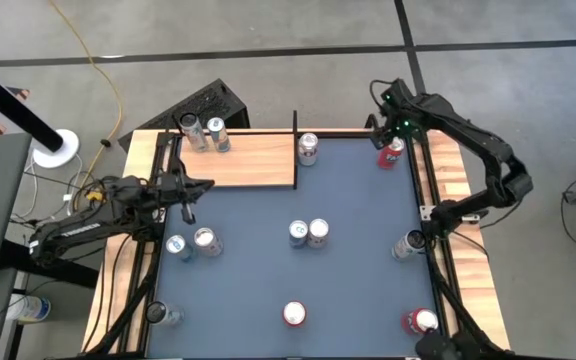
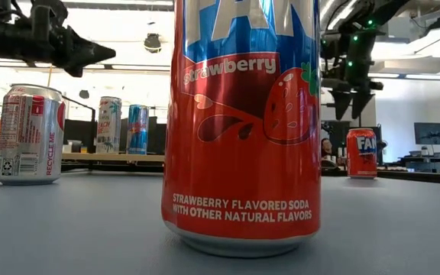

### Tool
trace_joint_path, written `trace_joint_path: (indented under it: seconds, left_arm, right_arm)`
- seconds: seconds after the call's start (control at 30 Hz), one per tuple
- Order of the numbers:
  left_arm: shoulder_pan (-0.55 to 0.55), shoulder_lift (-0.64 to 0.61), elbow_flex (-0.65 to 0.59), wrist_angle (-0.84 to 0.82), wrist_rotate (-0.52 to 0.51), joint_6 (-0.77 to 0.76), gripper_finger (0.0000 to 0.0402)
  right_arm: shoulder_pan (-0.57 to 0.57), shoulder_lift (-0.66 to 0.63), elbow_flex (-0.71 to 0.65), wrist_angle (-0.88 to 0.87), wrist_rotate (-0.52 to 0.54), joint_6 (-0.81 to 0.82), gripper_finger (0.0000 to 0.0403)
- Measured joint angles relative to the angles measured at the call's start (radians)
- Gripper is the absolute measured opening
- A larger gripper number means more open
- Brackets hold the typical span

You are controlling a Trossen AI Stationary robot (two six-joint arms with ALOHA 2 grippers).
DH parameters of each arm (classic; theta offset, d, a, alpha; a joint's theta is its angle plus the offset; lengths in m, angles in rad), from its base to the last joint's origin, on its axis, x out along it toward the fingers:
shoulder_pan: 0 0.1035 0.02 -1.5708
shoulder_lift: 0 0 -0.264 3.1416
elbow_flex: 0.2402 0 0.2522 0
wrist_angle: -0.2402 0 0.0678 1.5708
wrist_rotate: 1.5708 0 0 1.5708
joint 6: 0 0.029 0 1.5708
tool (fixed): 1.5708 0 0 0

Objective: Place canned beverage on shelf
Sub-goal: Put the top right red soda can on the shelf

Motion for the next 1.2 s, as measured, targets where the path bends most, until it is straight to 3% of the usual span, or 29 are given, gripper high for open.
trace_joint_path:
  seconds: [0.87, 1.2]
  left_arm:
    - [0.000, 0.000, 0.000, -0.099, 0.002, 0.011, 0.0001]
    - [0.000, 0.000, 0.000, -0.160, -0.024, 0.007, 0.0027]
  right_arm:
    - [-0.052, 0.001, -0.107, 0.043, -0.010, 0.050, 0.0276]
    - [-0.057, 0.050, -0.103, 0.019, -0.027, 0.075, 0.0277]
